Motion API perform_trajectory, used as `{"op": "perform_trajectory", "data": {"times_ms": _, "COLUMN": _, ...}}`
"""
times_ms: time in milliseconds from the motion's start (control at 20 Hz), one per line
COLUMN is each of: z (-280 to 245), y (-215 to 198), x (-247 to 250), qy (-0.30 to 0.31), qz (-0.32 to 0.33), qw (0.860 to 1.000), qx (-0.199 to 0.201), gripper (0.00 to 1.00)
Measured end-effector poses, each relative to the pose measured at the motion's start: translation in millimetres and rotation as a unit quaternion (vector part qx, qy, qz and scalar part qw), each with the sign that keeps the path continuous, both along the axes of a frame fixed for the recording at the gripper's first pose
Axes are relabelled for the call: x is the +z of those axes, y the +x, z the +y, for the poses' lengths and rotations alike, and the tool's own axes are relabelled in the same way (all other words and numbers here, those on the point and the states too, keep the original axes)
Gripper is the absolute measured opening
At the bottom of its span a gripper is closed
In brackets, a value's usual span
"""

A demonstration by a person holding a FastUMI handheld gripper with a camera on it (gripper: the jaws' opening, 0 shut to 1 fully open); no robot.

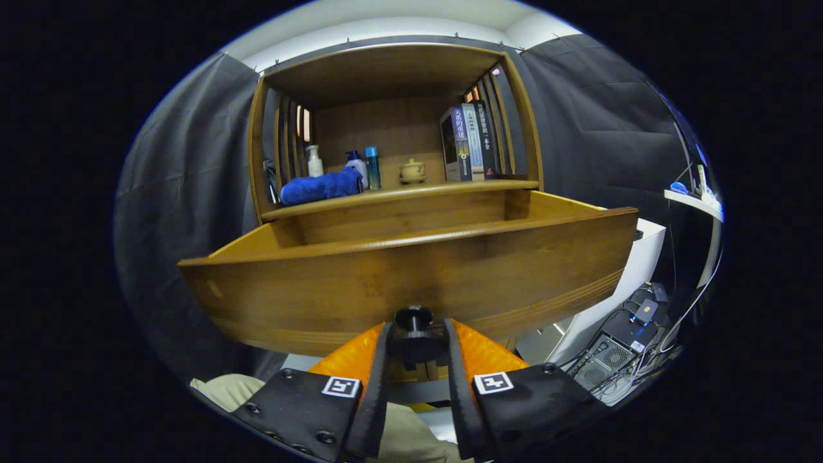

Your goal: Pull open the drawer, take out the items inside it, and place them on the countertop above the cabinet.

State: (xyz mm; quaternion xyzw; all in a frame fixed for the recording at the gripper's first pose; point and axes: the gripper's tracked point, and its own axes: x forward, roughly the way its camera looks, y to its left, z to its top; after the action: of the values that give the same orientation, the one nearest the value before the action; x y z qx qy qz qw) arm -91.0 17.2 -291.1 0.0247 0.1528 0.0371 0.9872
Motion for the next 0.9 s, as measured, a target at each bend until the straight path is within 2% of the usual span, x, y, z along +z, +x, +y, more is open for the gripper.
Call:
{"op": "perform_trajectory", "data": {"times_ms": 50, "z": -0.4, "y": -1.0, "x": 8.4, "qy": -0.006, "qz": -0.004, "qw": 1.0, "qx": -0.002, "gripper": 0.53}}
{"op": "perform_trajectory", "data": {"times_ms": 300, "z": 6.2, "y": -7.5, "x": 46.8, "qy": -0.034, "qz": -0.025, "qw": 0.999, "qx": 0.009, "gripper": 0.78}}
{"op": "perform_trajectory", "data": {"times_ms": 600, "z": 12.3, "y": -1.0, "x": 101.6, "qy": -0.026, "qz": -0.049, "qw": 0.998, "qx": 0.016, "gripper": 0.9}}
{"op": "perform_trajectory", "data": {"times_ms": 900, "z": 17.5, "y": 36.5, "x": 132.1, "qy": -0.025, "qz": -0.052, "qw": 0.998, "qx": 0.024, "gripper": 0.93}}
